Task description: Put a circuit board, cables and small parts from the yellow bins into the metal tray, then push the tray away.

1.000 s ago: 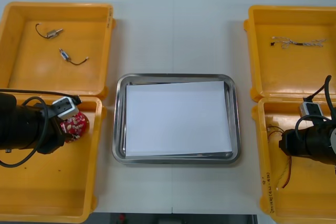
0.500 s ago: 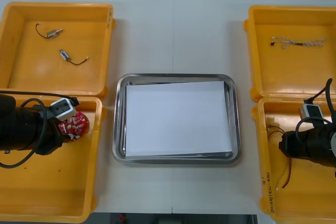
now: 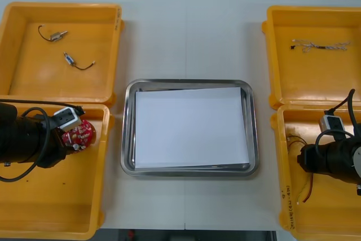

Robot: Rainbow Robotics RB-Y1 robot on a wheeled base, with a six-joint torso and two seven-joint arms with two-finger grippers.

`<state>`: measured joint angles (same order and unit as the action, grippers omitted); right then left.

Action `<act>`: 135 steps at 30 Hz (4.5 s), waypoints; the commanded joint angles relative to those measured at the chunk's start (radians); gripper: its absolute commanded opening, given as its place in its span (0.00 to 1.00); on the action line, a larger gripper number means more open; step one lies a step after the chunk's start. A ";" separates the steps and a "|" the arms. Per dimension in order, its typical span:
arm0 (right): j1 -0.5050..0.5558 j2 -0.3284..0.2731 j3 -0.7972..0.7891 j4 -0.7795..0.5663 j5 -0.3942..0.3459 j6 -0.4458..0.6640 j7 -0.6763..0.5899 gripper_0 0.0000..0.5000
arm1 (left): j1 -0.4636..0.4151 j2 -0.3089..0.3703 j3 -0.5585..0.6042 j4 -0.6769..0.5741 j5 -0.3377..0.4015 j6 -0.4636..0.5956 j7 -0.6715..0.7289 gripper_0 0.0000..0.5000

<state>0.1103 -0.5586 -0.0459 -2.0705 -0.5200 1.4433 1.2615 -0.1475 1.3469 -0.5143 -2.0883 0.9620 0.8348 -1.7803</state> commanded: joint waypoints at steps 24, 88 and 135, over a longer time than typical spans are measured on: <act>0.035 0.012 0.040 0.052 0.026 -0.101 -0.033 1.00 | -0.080 -0.042 -0.078 0.020 -0.029 -0.010 -0.137 1.00; 0.037 0.002 -0.160 -0.323 -0.049 0.292 -0.024 0.00 | -0.115 -0.040 -0.110 0.016 -0.022 -0.002 -0.119 0.00; -0.227 -0.432 -0.365 -0.421 -0.664 0.477 -0.037 0.00 | 0.516 -0.081 0.464 -0.162 -0.008 0.096 -0.033 0.00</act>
<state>-0.0793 -0.9465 -0.4357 -2.4934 -1.1739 1.9161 1.2561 0.3376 1.2787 -0.0625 -2.2343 0.9624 0.9311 -1.7810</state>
